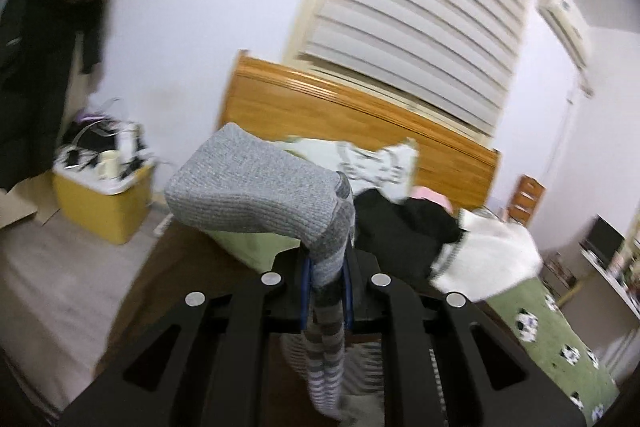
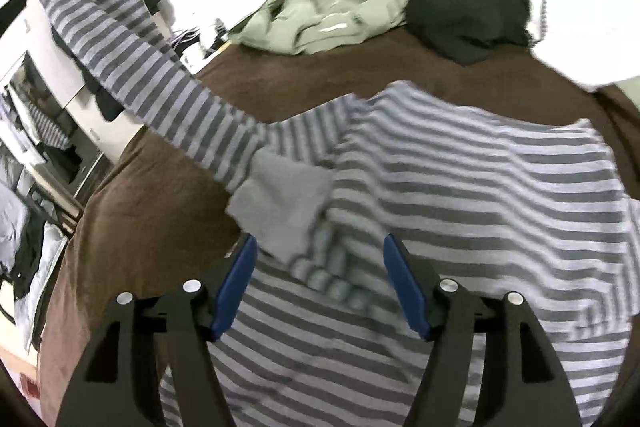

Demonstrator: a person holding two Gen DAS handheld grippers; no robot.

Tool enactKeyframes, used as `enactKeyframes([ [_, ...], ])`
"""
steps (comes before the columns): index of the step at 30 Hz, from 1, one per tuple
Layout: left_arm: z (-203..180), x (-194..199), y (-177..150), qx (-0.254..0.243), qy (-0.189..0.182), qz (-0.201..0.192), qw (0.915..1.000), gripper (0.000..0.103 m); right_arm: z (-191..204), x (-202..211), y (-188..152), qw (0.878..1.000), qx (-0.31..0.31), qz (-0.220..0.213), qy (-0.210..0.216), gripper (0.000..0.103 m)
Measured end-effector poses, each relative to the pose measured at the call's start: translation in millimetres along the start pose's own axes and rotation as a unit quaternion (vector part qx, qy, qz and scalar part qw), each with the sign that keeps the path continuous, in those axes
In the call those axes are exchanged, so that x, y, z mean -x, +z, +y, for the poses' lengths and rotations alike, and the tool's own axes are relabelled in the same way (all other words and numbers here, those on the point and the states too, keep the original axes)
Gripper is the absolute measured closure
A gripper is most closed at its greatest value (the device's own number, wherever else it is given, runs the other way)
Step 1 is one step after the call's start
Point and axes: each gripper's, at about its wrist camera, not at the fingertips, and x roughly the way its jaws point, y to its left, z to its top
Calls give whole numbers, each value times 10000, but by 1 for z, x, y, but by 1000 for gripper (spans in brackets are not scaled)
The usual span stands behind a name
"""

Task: Fold large clothes
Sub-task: 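Lift the cuff with the left tool and carry it across the hoodie body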

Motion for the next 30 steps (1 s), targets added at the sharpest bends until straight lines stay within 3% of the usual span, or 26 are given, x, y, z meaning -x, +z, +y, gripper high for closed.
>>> enactKeyframes([
  [5, -68, -14, -6, -143, -463, 20, 9988, 88, -39, 31, 7, 9994, -253, -138, -194, 34],
  [7, -93, -21, -15, -188, -604, 69, 9980, 88, -56, 43, 8, 9988, -362, -264, -220, 29],
  [11, -135, -38, -43, -257, -840, 254, 9958, 88, -94, 57, 6, 9966, -666, -262, -401, 29],
  [14, -167, -58, -70, -326, -851, 431, 9949, 88, -117, 76, 3, 9941, -857, -477, -469, 29],
  [22, -236, -117, -158, -520, -1016, 1416, 9833, 88, -180, 114, -5, 9851, -1344, -684, -830, 29],
  [30, -307, -166, -254, -1196, -861, 2106, 9664, 88, -226, 125, -36, 9788, -1680, -385, -1101, 29],
])
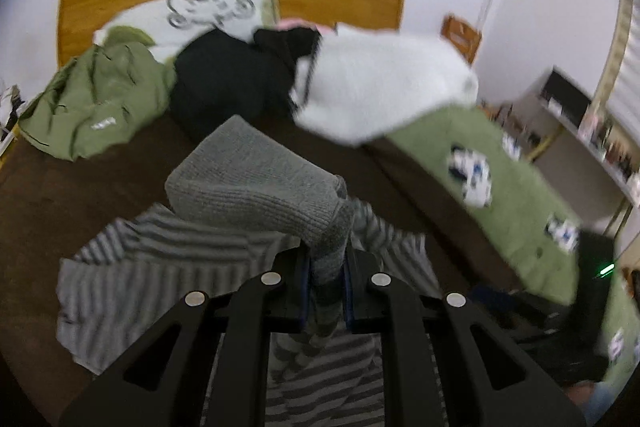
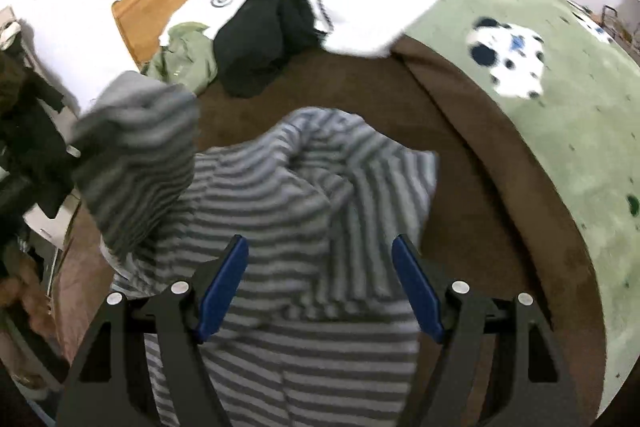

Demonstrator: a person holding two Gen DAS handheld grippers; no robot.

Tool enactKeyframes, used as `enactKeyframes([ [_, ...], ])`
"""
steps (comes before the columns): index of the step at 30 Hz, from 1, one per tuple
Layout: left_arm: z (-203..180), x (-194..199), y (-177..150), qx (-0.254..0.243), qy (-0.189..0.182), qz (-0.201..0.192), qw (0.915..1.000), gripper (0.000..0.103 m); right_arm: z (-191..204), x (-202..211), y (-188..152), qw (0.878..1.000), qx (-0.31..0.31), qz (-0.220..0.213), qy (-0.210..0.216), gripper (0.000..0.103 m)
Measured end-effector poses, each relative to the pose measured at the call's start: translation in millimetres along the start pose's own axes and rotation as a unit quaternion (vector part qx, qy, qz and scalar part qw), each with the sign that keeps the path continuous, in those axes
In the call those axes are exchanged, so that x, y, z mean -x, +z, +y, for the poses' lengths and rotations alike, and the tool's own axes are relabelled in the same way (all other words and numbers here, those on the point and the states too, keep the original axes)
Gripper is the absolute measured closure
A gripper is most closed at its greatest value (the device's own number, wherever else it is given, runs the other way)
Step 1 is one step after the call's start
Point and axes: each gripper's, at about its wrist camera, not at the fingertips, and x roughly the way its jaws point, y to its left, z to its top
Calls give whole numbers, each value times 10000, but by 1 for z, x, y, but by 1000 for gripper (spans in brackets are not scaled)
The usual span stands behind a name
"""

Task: Fold large clothes
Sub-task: 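Lift the cuff with the left tool and carry it across the hoodie body, then lower the sleeve onto the hoodie body and open the left tool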

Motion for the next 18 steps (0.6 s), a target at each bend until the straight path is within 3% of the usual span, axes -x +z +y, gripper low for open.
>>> enactKeyframes([
  [6, -31, -64, -41, -256, 114, 631, 9976, 85, -32, 3, -8, 9992, -355, 85, -188, 29],
  [8, -33, -74, -48, -269, 138, 753, 9967, 77, -42, 6, -7, 9988, -400, 42, -273, 29],
  [11, -38, -81, -56, -319, 153, 878, 9955, 40, -55, 11, -5, 9980, -529, -23, -348, 29],
  [12, -40, -78, -56, -408, 183, 847, 9954, 35, -59, 13, -5, 9975, -603, -63, -357, 28],
  [14, -45, -74, -56, -571, 157, 797, 9951, 15, -63, 15, -4, 9969, -694, -113, -338, 28],
  [18, -57, -52, -51, -1235, 216, 624, 9901, 11, -64, 16, -2, 9967, -705, -141, -372, 27],
])
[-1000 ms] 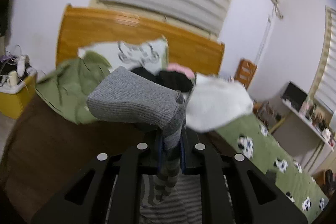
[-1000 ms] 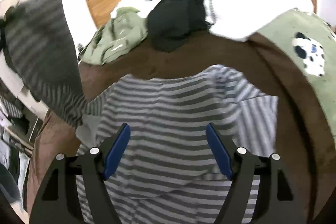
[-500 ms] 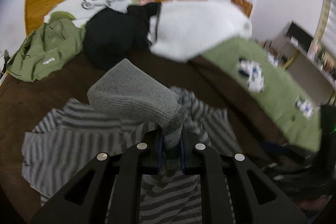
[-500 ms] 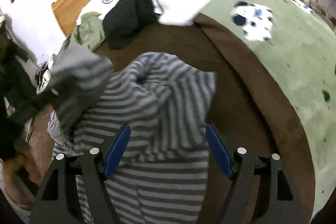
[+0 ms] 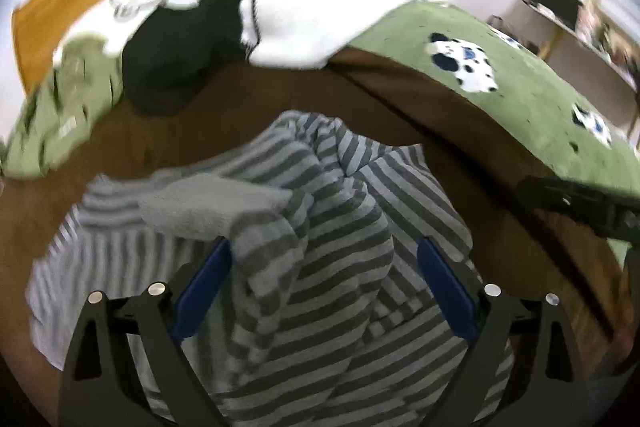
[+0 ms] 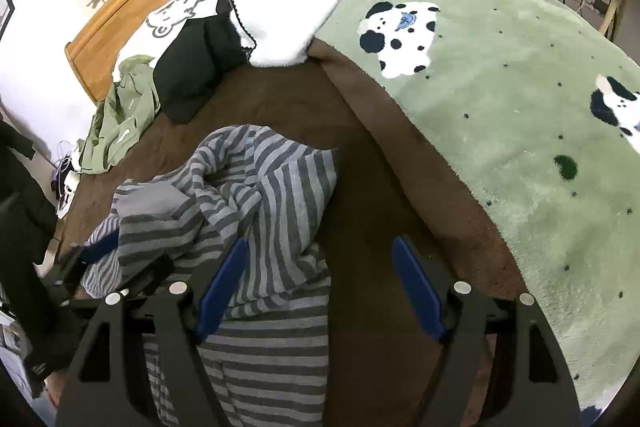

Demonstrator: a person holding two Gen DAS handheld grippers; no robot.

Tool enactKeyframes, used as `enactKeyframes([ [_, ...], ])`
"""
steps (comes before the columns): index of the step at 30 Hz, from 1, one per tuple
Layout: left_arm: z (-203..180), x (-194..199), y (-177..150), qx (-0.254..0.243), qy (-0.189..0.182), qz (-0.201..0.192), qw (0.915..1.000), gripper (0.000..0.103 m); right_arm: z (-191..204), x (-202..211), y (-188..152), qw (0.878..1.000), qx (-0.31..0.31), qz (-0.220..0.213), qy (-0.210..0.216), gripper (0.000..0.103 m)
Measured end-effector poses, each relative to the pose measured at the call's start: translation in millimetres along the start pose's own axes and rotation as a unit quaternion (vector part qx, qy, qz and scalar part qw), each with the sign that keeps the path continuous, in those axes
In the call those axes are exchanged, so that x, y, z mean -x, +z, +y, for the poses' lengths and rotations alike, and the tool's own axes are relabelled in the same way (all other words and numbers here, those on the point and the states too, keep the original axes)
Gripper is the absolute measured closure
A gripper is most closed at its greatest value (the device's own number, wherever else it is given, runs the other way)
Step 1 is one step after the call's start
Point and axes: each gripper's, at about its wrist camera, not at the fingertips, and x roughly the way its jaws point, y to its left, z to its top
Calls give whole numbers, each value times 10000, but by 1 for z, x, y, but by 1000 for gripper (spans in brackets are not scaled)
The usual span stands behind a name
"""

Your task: Fold large clothes

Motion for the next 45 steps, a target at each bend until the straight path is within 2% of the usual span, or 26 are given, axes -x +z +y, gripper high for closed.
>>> enactKeyframes([
  [3, 12, 26, 1, 13, -8, -208, 9998, 7, 8, 0, 2, 9998, 151, 65, 72, 27],
  [6, 35, 42, -2, 247, 75, -179, 9995, 7, 26, 1, 3, 9986, 470, 118, 207, 27],
  [13, 122, 46, -24, 731, 784, 381, 9935, 7, 101, -6, 9, 9878, 1410, 182, 639, 27],
  [17, 170, 35, -42, 1115, 922, 760, 9866, 7, 150, -21, 15, 9786, 1899, 279, 743, 27],
  [22, 208, 16, -68, 1589, 852, 1142, 9770, 7, 206, -57, 12, 9597, 2680, 674, 507, 27],
  [26, 216, 6, -80, 1753, 728, 1233, 9740, 7, 242, -87, 2, 9378, 3373, 814, 49, 30],
  [29, 215, 1, -85, 1776, 666, 1248, 9739, 7, 251, -112, -3, 9277, 3588, 967, -356, 39],
  [30, 216, 0, -85, 1788, 652, 1250, 9737, 7, 252, -120, -4, 9253, 3617, 1035, -469, 48],
  [32, 216, -1, -88, 1810, 632, 1240, 9736, 7, 249, -129, -6, 9233, 3619, 1124, -622, 63],
  [34, 217, -1, -88, 1819, 624, 1229, 9736, 7, 244, -135, -6, 9262, 3509, 1242, -590, 78],
  [36, 217, -1, -89, 1840, 622, 1216, 9734, 7, 239, -136, -4, 9317, 3374, 1249, -509, 82],
  [41, 218, -1, -90, 1896, 631, 1192, 9725, 7, 230, -130, 0, 9418, 3123, 1173, -418, 86],
  [45, 219, 2, -87, 1938, 674, 1164, 9718, 7, 227, -114, 5, 9499, 2962, 942, -322, 87],
])
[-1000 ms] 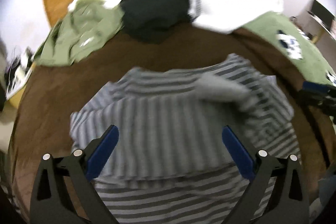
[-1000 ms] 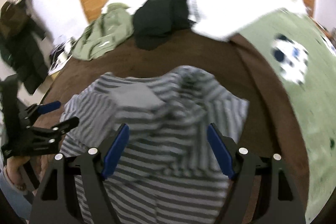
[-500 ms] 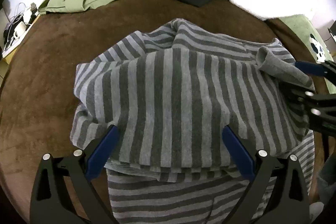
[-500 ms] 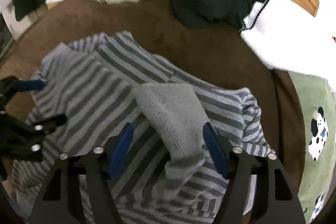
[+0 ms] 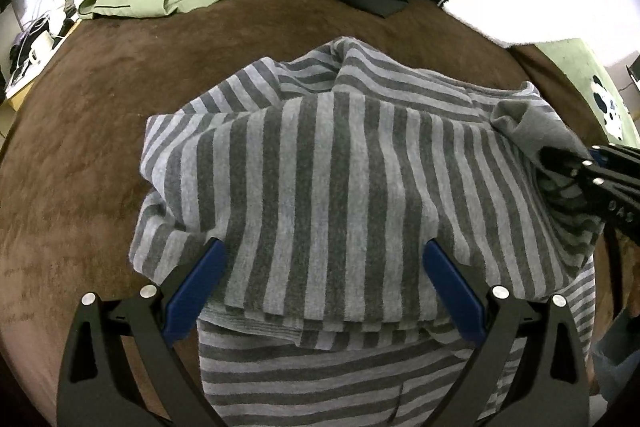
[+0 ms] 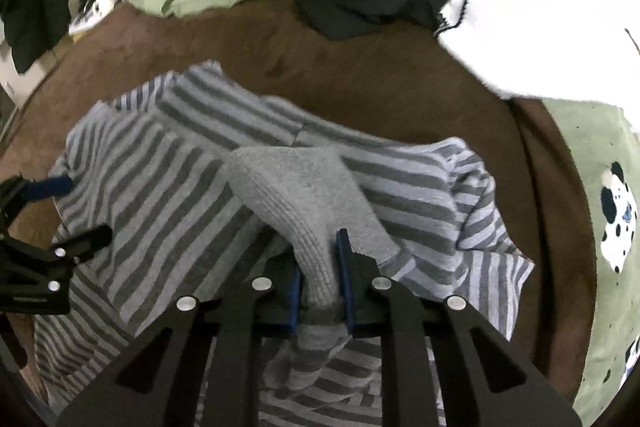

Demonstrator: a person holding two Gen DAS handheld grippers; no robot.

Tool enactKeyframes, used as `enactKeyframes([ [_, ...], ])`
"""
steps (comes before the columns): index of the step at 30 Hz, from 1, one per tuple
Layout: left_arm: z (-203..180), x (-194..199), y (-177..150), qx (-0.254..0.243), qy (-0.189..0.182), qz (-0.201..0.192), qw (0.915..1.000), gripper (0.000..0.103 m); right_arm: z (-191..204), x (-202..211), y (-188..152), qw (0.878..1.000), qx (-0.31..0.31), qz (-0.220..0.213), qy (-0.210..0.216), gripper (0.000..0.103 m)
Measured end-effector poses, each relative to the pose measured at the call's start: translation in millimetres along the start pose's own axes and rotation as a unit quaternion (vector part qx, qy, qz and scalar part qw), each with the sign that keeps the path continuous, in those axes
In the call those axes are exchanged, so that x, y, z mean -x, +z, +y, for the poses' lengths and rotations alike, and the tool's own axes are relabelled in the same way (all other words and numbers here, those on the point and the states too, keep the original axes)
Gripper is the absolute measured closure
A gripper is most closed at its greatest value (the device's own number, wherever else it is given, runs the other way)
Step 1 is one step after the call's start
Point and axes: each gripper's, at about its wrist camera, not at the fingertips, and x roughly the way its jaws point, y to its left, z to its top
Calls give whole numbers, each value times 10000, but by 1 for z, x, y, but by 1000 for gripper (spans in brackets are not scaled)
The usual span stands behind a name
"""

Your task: Fold large clothes

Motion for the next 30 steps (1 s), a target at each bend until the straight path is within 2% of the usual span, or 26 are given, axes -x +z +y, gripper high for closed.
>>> enactKeyframes([
  [4, -1, 9, 6, -4, 109, -112, 9999, 7, -19, 25, 3, 9985, -367, -415, 2, 88],
  [9, -2, 19, 18, -20, 230, -219, 9995, 7, -49, 64, 2, 9909, -909, -994, -3, 93],
  [13, -3, 23, 24, 17, 350, -320, 9989, 7, -76, 90, -9, 9820, -1314, -1360, 22, 93],
  [16, -3, 19, 22, 106, 360, -298, 9989, 7, -94, 95, -28, 9759, -1587, -1497, -110, 93],
  [18, -5, 14, 20, 99, 342, -241, 9991, 7, -108, 86, -44, 9721, -1873, -1410, -105, 93],
  [20, -7, 6, 17, 35, 384, -169, 9991, 7, -124, 63, -65, 9663, -2293, -1163, 123, 93],
  [23, -8, -8, 12, 8, 451, -60, 9990, 7, -131, 27, -88, 9622, -2587, -748, 403, 91],
  [27, -1, -17, 7, 158, 369, -29, 9992, 6, -140, -2, -112, 9498, -3035, -448, 617, 79],
  [30, 1, -22, 5, 179, 322, 3, 9993, 6, -144, -4, -121, 9470, -3103, -424, 708, 75],
])
